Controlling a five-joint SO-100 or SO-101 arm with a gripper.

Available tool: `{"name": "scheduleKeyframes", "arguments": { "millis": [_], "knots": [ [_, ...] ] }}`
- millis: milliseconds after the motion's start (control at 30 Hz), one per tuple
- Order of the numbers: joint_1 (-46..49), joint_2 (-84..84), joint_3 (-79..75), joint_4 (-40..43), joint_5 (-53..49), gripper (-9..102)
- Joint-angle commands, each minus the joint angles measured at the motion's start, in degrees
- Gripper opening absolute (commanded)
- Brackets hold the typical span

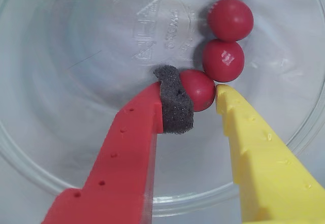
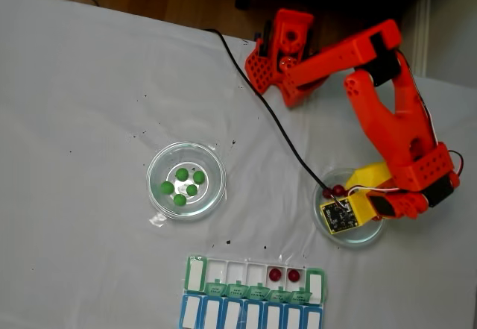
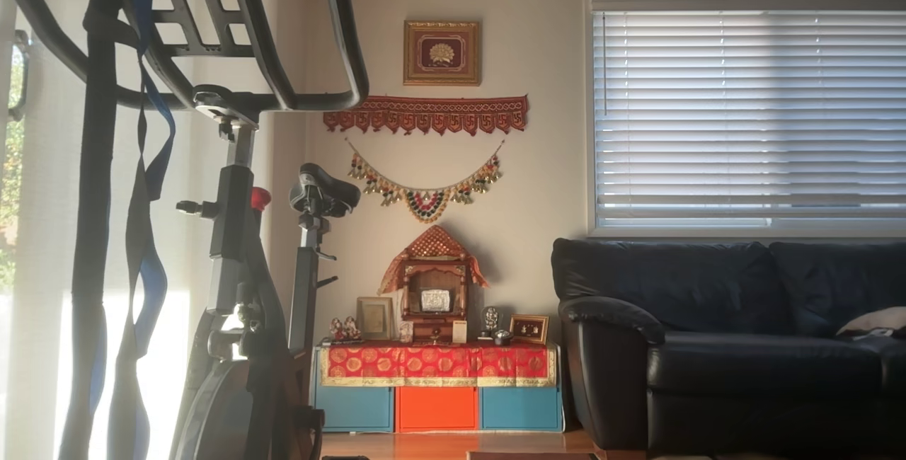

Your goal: Sort medicines into box.

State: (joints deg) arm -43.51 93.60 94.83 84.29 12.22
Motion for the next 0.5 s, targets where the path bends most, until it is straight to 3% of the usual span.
{"name": "scheduleKeyframes", "arguments": {
  "millis": [0, 467],
  "knots": [
    [2.4, 9.3, -5.1, 0.4, -0.5, 1],
    [16.1, 19.6, -12.1, 0.6, -3.2, 1]
  ]
}}
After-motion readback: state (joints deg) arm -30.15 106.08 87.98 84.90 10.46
